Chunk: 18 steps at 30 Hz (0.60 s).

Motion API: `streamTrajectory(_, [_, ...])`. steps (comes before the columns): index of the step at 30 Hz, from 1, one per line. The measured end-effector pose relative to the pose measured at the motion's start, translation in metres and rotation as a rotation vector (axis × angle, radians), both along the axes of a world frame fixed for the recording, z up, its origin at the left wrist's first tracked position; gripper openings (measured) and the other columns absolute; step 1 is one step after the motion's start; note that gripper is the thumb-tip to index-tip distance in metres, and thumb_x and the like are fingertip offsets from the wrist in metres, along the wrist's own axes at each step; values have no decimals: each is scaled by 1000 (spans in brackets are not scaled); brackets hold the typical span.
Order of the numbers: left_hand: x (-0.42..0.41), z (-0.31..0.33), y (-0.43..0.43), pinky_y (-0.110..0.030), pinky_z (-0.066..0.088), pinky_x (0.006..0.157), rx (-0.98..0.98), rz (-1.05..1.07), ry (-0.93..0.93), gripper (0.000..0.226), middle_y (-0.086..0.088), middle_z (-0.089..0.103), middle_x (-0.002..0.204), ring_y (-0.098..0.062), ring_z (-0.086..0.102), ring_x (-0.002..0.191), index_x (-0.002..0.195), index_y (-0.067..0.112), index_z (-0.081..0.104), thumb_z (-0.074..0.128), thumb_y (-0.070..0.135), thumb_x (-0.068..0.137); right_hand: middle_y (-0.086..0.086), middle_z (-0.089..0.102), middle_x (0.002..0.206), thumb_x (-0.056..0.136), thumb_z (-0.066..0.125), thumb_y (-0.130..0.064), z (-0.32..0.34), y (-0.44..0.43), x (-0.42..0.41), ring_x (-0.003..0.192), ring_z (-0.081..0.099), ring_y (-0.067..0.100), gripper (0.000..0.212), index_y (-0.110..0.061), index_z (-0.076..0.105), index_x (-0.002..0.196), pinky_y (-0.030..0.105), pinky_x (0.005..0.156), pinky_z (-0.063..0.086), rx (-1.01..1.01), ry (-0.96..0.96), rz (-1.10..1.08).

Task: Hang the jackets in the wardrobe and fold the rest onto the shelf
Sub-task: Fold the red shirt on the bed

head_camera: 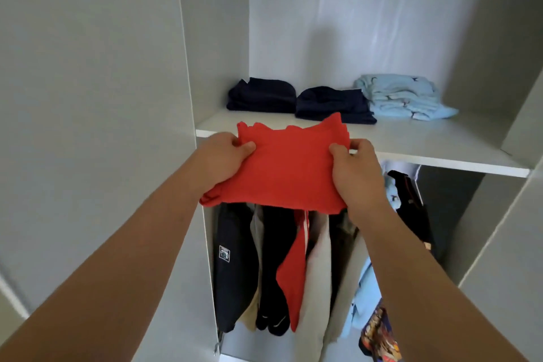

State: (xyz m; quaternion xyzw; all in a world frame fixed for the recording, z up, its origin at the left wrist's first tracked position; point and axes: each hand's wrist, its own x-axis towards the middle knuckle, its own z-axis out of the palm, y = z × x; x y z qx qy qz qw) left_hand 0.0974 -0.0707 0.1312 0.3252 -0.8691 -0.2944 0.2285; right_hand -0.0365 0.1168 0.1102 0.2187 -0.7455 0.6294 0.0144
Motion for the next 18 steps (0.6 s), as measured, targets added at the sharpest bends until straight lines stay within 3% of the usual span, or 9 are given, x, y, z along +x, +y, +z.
streamTrajectory(3, [-37, 24, -52, -31, 35, 77, -144, 82, -95, 46, -13, 67, 100, -26, 55, 86, 107, 3, 69, 49, 44, 103, -9, 60, 84, 97, 53, -37, 22, -53, -40, 73, 58, 8, 17, -20, 54, 100, 29, 61, 46, 59, 31, 94])
streamTrajectory(6, [-78, 43, -99, -33, 35, 78, -275, 159, -187, 48, -24, 65, 116, -39, 60, 105, 112, -3, 66, 46, 40, 104, -4, 51, 66, 95, 50, -26, 39, -104, -80, 58, 47, 13, 24, -14, 52, 74, 30, 52, 36, 73, 9, 181])
streamTrajectory(8, [-103, 52, -122, -36, 38, 82, -338, 225, -251, 49, -25, 63, 123, -40, 58, 113, 117, -3, 64, 44, 40, 104, -3, 47, 64, 93, 48, -22, 45, -132, -104, 59, 44, 16, 24, -15, 49, 70, 31, 53, 31, 65, -21, 215])
streamTrajectory(11, [-137, 68, -150, -36, 42, 86, -396, 306, -305, 49, -23, 62, 129, -40, 58, 118, 121, -1, 64, 47, 41, 103, 0, 53, 75, 93, 49, -20, 49, -167, -136, 72, 53, 22, 20, -4, 60, 98, 30, 56, 34, 124, 21, 250])
streamTrajectory(12, [-145, 71, -159, -37, 44, 88, -399, 328, -312, 48, -22, 62, 130, -40, 58, 119, 121, 0, 64, 49, 41, 102, 2, 56, 82, 94, 49, -18, 49, -177, -145, 78, 55, 24, 30, -2, 56, 118, 30, 59, 38, 133, 32, 258])
streamTrajectory(14, [-160, 72, -171, -41, 47, 94, -396, 372, -312, 46, -20, 62, 132, -39, 58, 121, 123, 4, 64, 54, 42, 100, 8, 61, 101, 97, 50, -15, 44, -195, -158, 87, 59, 27, 55, -8, 30, 148, 30, 70, 42, 151, 58, 289])
streamTrajectory(16, [-170, 64, -174, -45, 47, 97, -405, 420, -340, 46, -19, 58, 135, -40, 57, 122, 129, 7, 58, 59, 42, 98, 14, 62, 119, 99, 51, -19, 35, -209, -167, 102, 60, 33, 62, -18, 20, 153, 30, 78, 40, 280, 147, 329])
streamTrajectory(18, [-181, 50, -173, -48, 46, 98, -422, 421, -352, 47, -19, 51, 137, -42, 54, 124, 134, 9, 51, 59, 39, 99, 18, 54, 132, 101, 51, -29, 25, -219, -173, 112, 57, 37, 58, -23, 23, 152, 35, 81, 38, 442, 239, 322])
